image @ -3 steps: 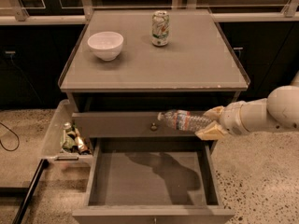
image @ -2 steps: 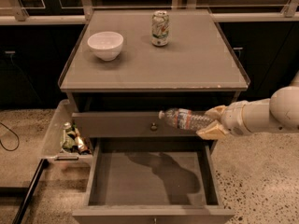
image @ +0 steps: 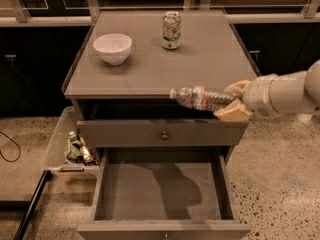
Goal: Pick water bottle from middle drawer and place on counter
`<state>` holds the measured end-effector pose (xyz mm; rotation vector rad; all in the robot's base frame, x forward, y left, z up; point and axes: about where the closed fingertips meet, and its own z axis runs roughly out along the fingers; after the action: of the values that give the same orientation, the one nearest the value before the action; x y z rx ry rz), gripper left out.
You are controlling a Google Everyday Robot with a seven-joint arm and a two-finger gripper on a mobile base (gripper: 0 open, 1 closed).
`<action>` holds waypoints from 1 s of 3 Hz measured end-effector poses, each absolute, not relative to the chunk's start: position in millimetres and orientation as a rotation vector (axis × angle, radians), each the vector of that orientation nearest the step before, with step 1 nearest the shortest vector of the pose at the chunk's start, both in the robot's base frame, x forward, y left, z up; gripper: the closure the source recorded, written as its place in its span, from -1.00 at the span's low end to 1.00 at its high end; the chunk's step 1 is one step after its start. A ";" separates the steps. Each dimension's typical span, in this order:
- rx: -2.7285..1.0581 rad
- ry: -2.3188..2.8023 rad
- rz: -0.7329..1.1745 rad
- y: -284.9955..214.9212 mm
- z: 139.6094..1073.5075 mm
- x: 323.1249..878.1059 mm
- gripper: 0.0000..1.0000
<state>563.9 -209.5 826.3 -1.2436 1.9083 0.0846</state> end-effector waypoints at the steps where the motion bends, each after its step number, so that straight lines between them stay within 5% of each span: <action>1: -1.225 1.860 0.066 -214.4 890.9 585.6 1.00; 3: -1.167 1.801 0.058 -226.7 964.9 615.3 1.00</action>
Offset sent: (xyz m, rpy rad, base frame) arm 0.0800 -0.0303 0.1882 0.1073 -0.1262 -0.0351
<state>615.3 -226.7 964.9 -1.1672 1.8010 0.0577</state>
